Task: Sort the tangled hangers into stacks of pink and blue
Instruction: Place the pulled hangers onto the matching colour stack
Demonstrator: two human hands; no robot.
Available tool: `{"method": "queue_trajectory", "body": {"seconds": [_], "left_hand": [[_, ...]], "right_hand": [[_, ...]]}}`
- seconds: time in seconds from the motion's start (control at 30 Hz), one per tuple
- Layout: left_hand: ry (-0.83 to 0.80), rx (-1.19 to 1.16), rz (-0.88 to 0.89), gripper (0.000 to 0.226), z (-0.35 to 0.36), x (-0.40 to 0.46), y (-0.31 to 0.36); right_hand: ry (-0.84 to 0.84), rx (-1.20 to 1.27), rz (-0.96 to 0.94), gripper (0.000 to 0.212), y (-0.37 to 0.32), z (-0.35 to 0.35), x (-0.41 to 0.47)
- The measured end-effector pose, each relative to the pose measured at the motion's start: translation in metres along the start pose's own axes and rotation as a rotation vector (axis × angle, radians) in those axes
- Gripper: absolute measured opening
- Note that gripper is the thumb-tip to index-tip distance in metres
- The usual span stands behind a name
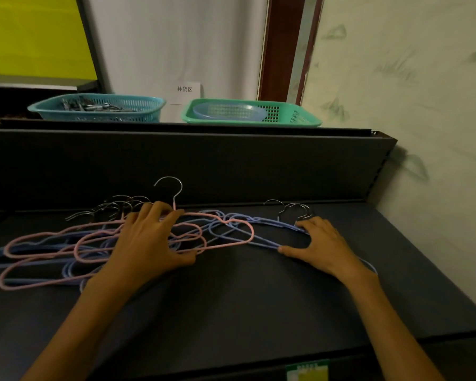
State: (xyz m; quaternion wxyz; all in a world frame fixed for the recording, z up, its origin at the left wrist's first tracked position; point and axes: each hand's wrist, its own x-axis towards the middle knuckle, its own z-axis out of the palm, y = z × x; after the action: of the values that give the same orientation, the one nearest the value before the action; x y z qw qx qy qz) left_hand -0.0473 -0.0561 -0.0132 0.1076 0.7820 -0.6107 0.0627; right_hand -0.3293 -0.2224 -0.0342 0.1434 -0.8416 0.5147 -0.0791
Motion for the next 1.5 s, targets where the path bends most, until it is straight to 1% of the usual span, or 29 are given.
{"method": "queue_trajectory", "body": {"seconds": [0.17,0.33,0.43,0.57,0.8,0.93,1.03,1.23,1.37,1.5], "left_hand": [[0.0,0.021,-0.017,0.096,0.003,-0.001,0.002],[0.051,0.057,-0.028,0.102,0.004,-0.01,0.0],[0.074,0.051,-0.051,0.1,0.003,-0.019,-0.004],[0.098,0.088,-0.081,0.095,-0.001,-0.035,-0.012],[0.185,0.087,-0.12,0.092,-0.016,-0.077,-0.042],[0.218,0.069,-0.165,0.093,-0.032,-0.117,-0.079],[0.237,0.07,-0.214,0.093,-0.046,-0.154,-0.117],[0.282,0.081,-0.297,0.091,-0.079,-0.24,-0.201],[0.29,0.093,-0.34,0.093,-0.093,-0.299,-0.258],[0.281,0.11,-0.404,0.093,-0.108,-0.351,-0.306]], "right_hand": [[0.002,0.032,-0.002,0.092,0.002,0.002,0.004],[0.043,0.053,-0.024,0.089,0.002,0.001,0.002],[0.11,0.041,-0.089,0.088,0.005,-0.003,-0.003],[0.184,0.094,-0.176,0.086,0.003,-0.004,-0.011],[0.305,0.041,-0.367,0.087,-0.033,0.004,-0.022],[0.305,0.046,-0.397,0.088,-0.072,0.015,-0.027],[0.305,0.044,-0.436,0.088,-0.115,0.027,-0.037],[0.314,0.07,-0.533,0.086,-0.224,0.056,-0.073],[0.318,0.078,-0.585,0.087,-0.299,0.085,-0.097],[0.269,0.102,-0.638,0.086,-0.369,0.111,-0.113]]}}
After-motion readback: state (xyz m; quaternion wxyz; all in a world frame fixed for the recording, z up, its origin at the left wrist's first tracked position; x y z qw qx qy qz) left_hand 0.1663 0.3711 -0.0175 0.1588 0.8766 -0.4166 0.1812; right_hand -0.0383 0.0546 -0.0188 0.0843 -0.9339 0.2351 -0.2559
